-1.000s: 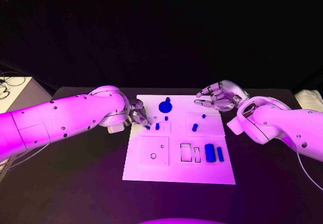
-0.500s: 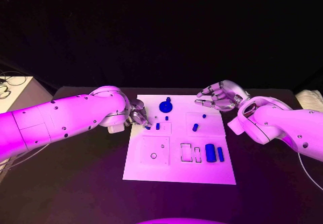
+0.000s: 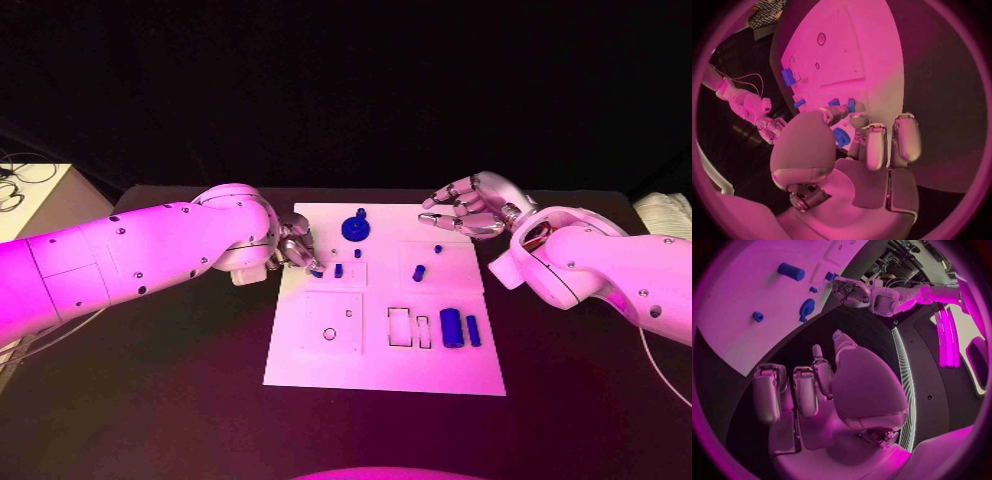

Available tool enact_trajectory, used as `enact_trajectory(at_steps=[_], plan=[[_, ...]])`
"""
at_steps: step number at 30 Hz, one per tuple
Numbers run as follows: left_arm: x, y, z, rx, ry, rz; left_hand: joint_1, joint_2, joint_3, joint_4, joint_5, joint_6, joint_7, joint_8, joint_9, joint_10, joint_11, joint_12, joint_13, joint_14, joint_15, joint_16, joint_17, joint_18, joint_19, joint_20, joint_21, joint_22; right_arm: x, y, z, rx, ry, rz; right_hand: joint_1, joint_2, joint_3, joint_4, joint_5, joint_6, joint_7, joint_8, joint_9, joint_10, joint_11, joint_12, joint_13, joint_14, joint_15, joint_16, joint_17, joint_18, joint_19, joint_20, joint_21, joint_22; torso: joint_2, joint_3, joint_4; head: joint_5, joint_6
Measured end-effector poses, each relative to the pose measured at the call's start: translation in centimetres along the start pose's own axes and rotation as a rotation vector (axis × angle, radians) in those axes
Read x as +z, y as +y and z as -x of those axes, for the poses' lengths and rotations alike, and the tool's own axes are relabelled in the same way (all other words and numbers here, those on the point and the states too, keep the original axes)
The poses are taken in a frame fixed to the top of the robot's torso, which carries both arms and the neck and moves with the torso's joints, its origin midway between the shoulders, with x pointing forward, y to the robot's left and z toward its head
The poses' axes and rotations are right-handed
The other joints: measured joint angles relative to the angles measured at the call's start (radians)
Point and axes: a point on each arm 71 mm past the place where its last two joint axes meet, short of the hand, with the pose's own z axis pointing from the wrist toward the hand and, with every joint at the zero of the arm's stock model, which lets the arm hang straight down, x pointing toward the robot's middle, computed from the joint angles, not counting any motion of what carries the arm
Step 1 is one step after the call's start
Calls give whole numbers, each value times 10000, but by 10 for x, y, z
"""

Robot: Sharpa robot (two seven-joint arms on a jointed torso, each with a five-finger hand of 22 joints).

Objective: Assemble the parts on the task board

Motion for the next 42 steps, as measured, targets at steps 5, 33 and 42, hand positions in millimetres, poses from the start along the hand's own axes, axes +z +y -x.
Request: enact_trajectory(at_steps=[5,33,42], plan=[[0,-1,0,26,0,-9,0,0,0,0,-5,1,1,0,2,35,36,39,19,0,0,0,0,0,0,0,0,11,0,0,0,0,-1,-1,-52,-52,0,0,0,0,0,40,13,0,0,0,0,0,0,-40,0,1,0,0,0,-1,2,0,-3,0,-7],[5,-5,-1,81,142,73,-1123,-13,614,-790,-143,258,-75,129,-60,291,-70,229,367,1,-73,94,-1,1,37,-37,37,89,-1,0,0,0,-3,-3,-52,-53,0,0,0,0,0,40,12,0,0,0,0,0,0,-39,-4,1,0,0,0,-4,4,9,-9,-60,-55],[6,-3,-2,37,176,108,-1420,-159,-265,-417,-141,612,-326,61,-130,307,-89,229,388,0,-73,93,-1,0,37,-37,37,105,-1,0,1,1,-2,-3,-52,-53,0,0,0,0,0,40,12,0,0,0,0,0,0,-40,-5,1,0,0,0,-5,3,2,-3,-75,-52]])
